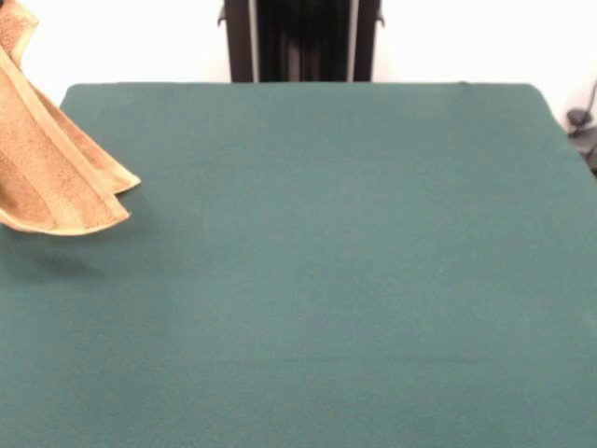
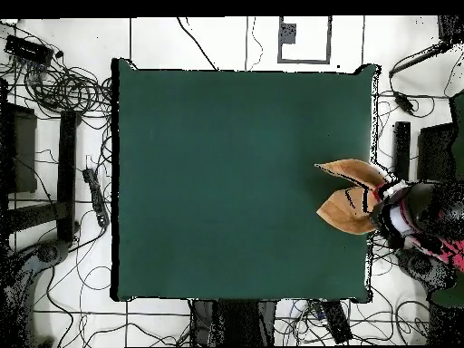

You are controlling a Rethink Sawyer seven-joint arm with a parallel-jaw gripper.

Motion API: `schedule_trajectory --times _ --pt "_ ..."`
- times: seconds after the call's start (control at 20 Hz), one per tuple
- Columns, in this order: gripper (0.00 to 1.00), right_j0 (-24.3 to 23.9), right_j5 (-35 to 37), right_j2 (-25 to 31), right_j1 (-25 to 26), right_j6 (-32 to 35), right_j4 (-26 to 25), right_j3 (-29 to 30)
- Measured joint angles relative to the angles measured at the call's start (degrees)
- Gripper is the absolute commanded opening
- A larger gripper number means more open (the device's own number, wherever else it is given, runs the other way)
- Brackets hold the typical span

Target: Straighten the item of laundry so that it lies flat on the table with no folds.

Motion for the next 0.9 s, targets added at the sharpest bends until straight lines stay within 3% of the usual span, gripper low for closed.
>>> schedule_trajectory --times 0.5,0.9 --pt "0.00 -10.0 0.3 6.1 -4.2 -5.4 -5.5 -0.1" --pt "0.00 -13.6 2.1 8.3 -5.8 -10.5 -9.3 -0.3"
